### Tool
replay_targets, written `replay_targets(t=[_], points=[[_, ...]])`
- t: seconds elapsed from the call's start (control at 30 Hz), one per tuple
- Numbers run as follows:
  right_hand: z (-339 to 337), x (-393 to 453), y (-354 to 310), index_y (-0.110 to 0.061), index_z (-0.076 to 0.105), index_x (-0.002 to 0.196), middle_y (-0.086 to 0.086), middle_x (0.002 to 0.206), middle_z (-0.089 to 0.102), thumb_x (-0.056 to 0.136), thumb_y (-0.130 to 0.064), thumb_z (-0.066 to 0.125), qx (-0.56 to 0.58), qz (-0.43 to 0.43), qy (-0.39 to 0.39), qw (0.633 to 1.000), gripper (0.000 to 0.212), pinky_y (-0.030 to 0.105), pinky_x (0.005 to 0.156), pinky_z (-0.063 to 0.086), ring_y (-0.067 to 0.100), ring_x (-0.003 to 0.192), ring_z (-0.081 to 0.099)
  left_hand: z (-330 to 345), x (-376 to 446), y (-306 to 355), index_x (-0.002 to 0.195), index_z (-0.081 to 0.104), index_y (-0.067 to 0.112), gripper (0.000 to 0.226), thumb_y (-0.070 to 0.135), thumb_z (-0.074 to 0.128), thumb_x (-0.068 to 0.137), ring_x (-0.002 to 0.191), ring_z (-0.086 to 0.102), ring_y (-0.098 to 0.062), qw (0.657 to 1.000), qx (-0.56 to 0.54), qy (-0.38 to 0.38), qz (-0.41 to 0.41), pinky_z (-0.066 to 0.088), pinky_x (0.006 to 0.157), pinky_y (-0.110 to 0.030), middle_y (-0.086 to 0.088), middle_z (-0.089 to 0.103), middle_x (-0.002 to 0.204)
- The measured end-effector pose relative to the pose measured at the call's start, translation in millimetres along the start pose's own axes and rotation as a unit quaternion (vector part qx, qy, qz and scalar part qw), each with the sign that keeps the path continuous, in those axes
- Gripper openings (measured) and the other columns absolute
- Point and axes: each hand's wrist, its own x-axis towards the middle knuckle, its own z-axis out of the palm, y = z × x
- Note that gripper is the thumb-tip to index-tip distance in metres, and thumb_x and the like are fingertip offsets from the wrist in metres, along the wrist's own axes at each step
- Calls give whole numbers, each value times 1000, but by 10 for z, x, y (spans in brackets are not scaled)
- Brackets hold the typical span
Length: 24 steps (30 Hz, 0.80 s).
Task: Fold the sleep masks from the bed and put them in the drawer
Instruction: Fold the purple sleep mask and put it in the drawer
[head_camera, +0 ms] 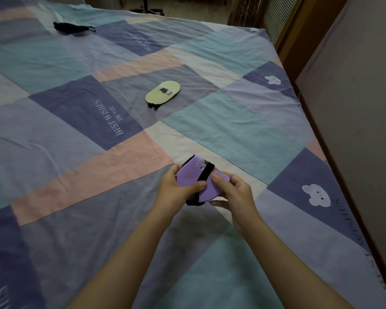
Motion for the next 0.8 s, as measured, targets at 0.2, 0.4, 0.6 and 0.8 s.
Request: replay_targets(t=[0.2,0.4,0.6,0.8], points=[[200,-41,-204,-3,70,90,6,67,68,84,-16,70,-51,-31,2,998,14,22,46,42,15,53,58,-360,-98,159,105,59,26,23,30,68,84,78,68,-2,999,13,27,-13,52,62,-16,5,69,98],[671,-284,-648,-5,69,89,2,67,66,88,-17,64,-26,-17,-50,998,13,20,46,43,12,53,59,-1249,-516,516,100,61,32,13,24,63,89,85,68,-10,988,74,138,3,47,64,-15,5,72,97],[1241,-965,-1252,-14,67,84,-1,68,65,89,-21,63,-71,-12,-135,988,10,27,59,41,13,62,60,-2003,-1498,1091,115,60,10,31,9,67,85,105,61,-25,952,207,227,-1,47,96,-38,-16,65,117],[1909,-2025,-1881,-10,67,86,2,69,66,86,-24,64,-121,-13,-253,960,14,29,63,44,14,64,61,-2465,-2908,1783,143,39,23,64,43,62,86,132,40,-19,845,458,275,-22,34,105,-32,0,45,145]])
